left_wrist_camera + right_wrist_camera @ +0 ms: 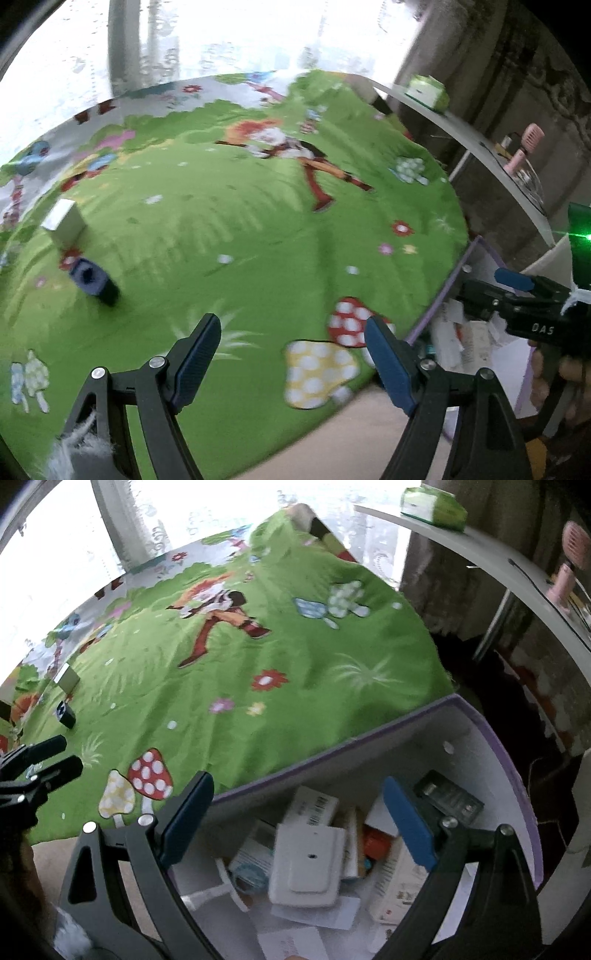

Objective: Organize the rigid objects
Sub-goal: 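Move both grippers back toward the navy holder and white cube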

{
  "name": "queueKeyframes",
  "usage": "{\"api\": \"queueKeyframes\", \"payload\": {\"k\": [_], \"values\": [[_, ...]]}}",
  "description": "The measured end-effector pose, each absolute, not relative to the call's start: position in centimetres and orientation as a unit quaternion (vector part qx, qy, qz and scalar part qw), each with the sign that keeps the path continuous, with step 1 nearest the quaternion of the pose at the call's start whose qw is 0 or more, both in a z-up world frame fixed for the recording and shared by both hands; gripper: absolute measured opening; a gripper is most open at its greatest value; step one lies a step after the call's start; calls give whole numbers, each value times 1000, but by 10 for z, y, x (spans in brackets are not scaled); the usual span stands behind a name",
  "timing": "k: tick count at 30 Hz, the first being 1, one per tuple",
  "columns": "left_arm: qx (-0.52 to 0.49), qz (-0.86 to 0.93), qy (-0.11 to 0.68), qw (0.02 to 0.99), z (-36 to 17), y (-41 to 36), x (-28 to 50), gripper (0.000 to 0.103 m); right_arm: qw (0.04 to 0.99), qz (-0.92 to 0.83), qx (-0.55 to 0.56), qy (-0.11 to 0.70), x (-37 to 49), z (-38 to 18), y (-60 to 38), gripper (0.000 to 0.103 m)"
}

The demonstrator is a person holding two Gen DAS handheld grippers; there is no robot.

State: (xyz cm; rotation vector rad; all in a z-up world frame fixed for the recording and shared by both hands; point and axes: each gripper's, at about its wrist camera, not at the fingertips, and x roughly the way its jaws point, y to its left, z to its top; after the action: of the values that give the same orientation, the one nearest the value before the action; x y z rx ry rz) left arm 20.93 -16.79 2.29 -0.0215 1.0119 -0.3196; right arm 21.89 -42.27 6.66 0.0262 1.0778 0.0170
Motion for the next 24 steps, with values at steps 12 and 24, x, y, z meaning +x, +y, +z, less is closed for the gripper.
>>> {"api": "queueKeyframes", "payload": {"k": [12,24], "values": [[-34,-89,482,871,18,-77,226,81,854,38,-1,518,239,60,-385,94],[-8,-62,481,875,6,-42,243,81,852,71,-17,519,253,54,-350,94]]}}
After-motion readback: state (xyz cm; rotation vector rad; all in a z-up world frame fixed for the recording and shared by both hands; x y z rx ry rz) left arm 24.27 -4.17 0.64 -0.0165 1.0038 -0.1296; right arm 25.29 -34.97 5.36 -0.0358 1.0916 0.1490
